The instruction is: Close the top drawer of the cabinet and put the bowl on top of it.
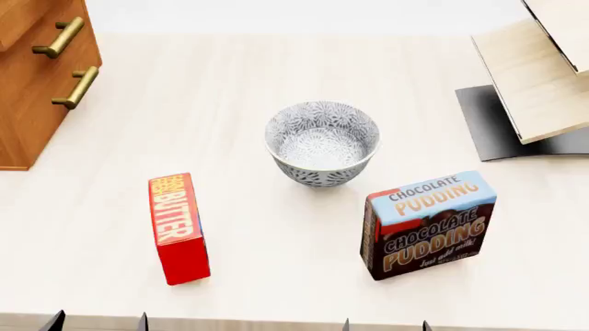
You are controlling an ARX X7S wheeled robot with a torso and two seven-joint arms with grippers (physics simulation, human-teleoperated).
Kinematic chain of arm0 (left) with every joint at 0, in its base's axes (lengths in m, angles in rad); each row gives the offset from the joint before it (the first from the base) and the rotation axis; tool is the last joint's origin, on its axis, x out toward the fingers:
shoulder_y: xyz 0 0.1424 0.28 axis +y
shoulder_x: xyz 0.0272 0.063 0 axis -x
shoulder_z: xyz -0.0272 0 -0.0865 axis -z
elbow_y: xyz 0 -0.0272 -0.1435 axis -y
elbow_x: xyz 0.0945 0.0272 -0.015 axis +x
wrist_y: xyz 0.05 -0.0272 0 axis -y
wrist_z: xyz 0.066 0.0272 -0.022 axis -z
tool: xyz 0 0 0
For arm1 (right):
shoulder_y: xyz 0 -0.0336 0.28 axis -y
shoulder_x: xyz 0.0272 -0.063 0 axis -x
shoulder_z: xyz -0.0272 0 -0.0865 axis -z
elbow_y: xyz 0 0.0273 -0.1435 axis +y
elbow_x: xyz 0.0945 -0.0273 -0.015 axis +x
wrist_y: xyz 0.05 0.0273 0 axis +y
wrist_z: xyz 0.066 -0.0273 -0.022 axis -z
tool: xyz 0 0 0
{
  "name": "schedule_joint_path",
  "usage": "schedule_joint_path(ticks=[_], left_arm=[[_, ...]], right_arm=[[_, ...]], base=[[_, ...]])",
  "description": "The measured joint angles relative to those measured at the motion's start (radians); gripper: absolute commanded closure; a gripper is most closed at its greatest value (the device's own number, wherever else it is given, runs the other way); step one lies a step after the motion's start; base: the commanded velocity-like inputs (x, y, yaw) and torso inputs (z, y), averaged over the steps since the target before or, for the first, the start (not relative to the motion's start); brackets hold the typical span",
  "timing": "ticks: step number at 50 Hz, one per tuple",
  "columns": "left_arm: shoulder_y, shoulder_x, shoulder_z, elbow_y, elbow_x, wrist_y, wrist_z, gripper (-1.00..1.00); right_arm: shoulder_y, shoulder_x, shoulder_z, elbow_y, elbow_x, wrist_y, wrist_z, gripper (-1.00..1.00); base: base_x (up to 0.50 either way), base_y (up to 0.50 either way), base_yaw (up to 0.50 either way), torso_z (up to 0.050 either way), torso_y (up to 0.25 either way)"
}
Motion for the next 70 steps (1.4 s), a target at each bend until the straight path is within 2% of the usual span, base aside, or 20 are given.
schedule_joint_path(ticks=[13,32,37,70], left_arm=[[-0.002,-0.026,0.017,0.318,-0.008,-0.232,-0.083,-1.00],[-0.072,-0.070,0.043,0.631,-0.018,-0.479,-0.166,-1.00],[-0.079,-0.079,0.043,0.670,-0.023,-0.507,-0.179,-1.00],[-0.081,-0.119,0.060,0.739,-0.055,-0.545,-0.241,-1.00]], right_arm=[[0.022,0.043,-0.035,-0.298,-0.029,0.234,0.013,-1.00],[0.122,0.094,-0.070,-0.615,-0.067,0.524,0.035,-1.00],[0.132,0.100,-0.068,-0.646,-0.069,0.553,0.047,-1.00],[0.138,0.139,-0.092,-0.666,-0.052,0.558,0.087,-1.00]], base=[[0.00,0.00,0.00,0.000,0.000],[0.00,0.00,0.00,0.000,0.000],[0.00,0.05,0.00,0.000,0.000],[0.00,0.50,0.00,0.000,0.000]])
